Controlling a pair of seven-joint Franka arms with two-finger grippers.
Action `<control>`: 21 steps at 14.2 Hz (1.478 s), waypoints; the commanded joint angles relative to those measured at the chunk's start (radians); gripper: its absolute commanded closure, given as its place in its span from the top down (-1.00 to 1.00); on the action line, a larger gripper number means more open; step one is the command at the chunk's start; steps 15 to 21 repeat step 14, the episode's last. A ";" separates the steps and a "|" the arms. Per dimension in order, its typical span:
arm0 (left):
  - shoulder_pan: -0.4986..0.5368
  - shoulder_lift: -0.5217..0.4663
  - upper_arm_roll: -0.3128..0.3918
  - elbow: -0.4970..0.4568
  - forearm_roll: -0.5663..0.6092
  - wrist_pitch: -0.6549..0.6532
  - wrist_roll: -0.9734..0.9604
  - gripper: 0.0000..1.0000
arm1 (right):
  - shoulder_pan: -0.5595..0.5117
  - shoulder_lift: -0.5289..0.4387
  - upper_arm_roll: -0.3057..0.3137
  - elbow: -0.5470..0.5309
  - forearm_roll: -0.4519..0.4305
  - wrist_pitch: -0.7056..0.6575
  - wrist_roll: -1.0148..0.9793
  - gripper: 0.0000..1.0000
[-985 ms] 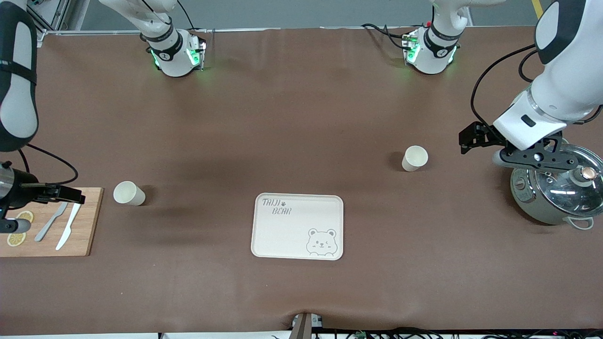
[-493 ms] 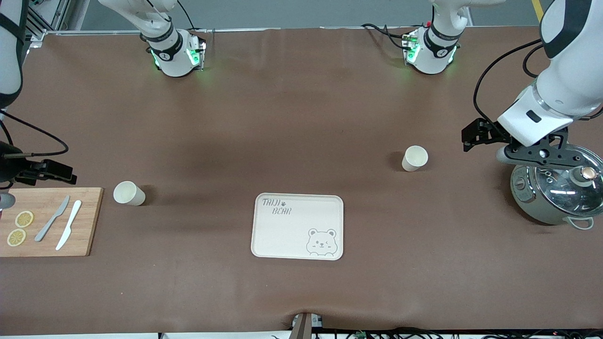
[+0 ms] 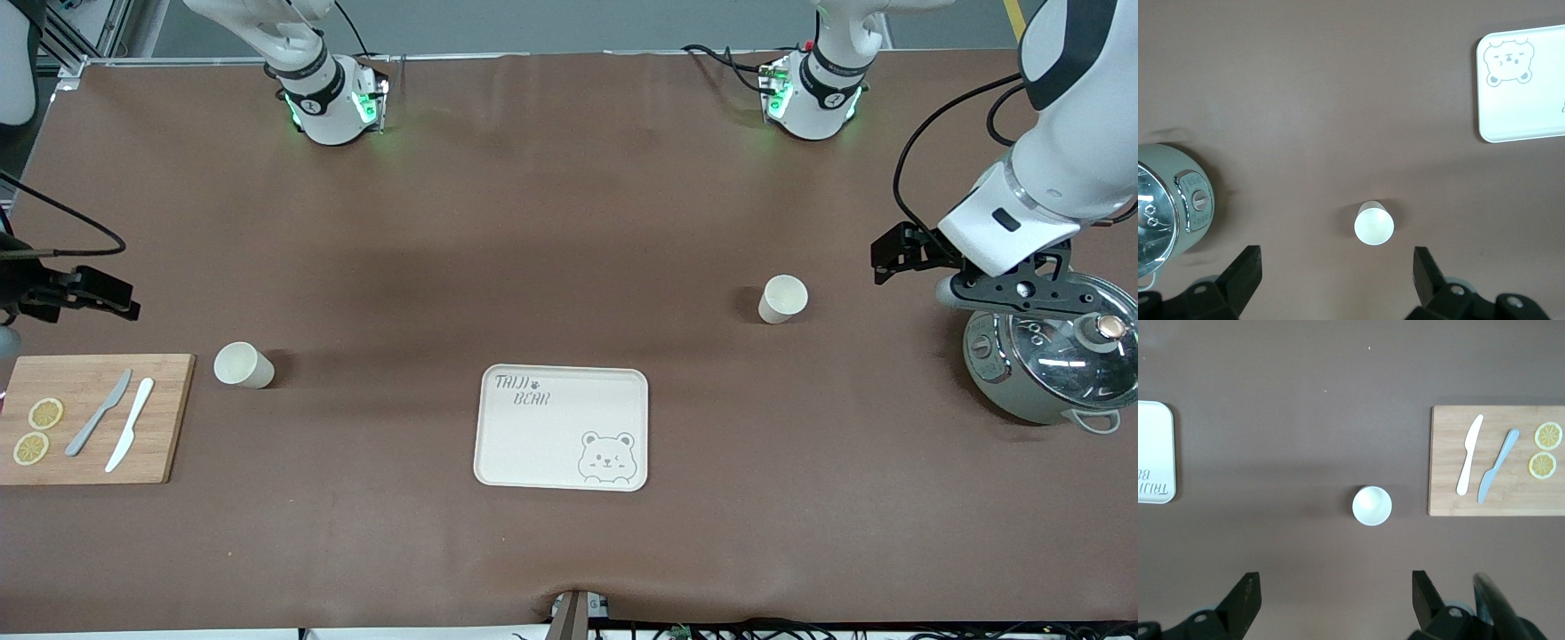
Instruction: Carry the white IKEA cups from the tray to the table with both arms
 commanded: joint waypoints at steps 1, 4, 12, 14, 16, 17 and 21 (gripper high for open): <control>0.000 -0.001 0.000 0.016 -0.010 -0.022 -0.009 1.00 | 0.039 -0.110 -0.072 -0.117 0.049 0.015 0.001 1.00; -0.001 -0.003 -0.002 0.016 -0.010 -0.024 -0.009 1.00 | 0.040 -0.195 -0.076 -0.215 0.049 0.049 0.000 1.00; -0.004 -0.003 -0.002 0.015 -0.010 -0.024 -0.024 1.00 | 0.037 -0.252 -0.074 -0.295 0.046 0.063 -0.005 1.00; -0.004 -0.001 -0.012 0.013 -0.010 -0.024 -0.049 1.00 | 0.042 -0.252 -0.072 -0.295 0.046 0.058 -0.007 1.00; -0.004 -0.001 -0.012 0.013 -0.010 -0.024 -0.049 1.00 | 0.042 -0.252 -0.072 -0.295 0.046 0.058 -0.007 1.00; -0.004 -0.001 -0.012 0.013 -0.010 -0.024 -0.049 1.00 | 0.042 -0.252 -0.072 -0.295 0.046 0.058 -0.007 1.00; -0.004 -0.001 -0.012 0.013 -0.010 -0.024 -0.049 1.00 | 0.042 -0.252 -0.072 -0.295 0.046 0.058 -0.007 1.00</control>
